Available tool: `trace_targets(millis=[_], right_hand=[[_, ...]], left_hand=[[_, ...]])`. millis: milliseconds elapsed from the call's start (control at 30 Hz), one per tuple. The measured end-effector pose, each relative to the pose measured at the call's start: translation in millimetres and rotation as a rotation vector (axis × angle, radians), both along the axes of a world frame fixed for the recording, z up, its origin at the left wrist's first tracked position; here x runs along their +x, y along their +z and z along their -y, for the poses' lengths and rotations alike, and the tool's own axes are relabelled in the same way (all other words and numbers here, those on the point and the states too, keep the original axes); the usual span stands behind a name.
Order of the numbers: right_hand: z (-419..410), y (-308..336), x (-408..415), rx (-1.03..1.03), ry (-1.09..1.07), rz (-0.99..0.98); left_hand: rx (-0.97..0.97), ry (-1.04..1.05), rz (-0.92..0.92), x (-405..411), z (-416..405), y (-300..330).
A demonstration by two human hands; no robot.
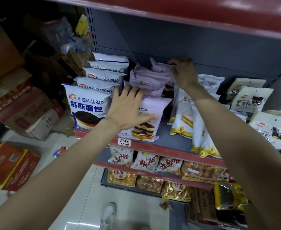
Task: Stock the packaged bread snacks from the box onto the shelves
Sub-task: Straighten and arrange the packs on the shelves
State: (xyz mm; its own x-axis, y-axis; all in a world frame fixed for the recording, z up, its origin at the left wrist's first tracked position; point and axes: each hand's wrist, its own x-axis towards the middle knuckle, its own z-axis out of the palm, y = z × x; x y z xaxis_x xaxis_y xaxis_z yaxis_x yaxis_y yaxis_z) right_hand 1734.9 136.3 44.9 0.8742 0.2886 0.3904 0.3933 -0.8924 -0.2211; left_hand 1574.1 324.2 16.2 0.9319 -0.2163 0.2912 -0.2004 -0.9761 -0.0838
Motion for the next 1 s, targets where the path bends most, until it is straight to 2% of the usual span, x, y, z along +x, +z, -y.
trace_targets(millis=[67,133,167,333,433,667,800,900,1000], right_hand=[[1.9,0.3,6.5,-0.146,0.01,-0.038],[1.1,-1.4,5.3,-0.196,0.037,-0.034],[1.7,-3.4,4.0,-0.204,0.04,-0.014],[9.1,-11.9,4.0,-0.404,0.007,0.011],[16.1,-16.6,4.9,-0.454,0.067,-0.024],[16.5,-12.4,19.6,-0.417,0.066,-0.026],[5.7,-8.8,23.4,-0.199,0.091,0.024],[-10.3,-4.3,25.4,-0.034,0.224,0.052],[-16.2,-1.6,30.5,0.011,0.344,-0.057]], left_hand=[[-0.096,-0.054,0.092,7.7,12.1,9.9],[-0.147,-0.12,0.147,26.0,25.5,17.9],[-0.16,-0.137,0.113,38.2,30.3,22.9],[-0.115,-0.117,-0.275,91.7,31.7,27.6],[-0.112,-0.107,-0.336,91.4,29.5,14.0],[-0.118,-0.091,-0.234,75.8,32.2,1.7],[-0.127,-0.072,-0.243,71.5,33.1,1.8],[-0.126,-0.069,-0.25,70.4,33.4,3.0],[-0.138,-0.063,-0.247,69.0,32.9,3.0]])
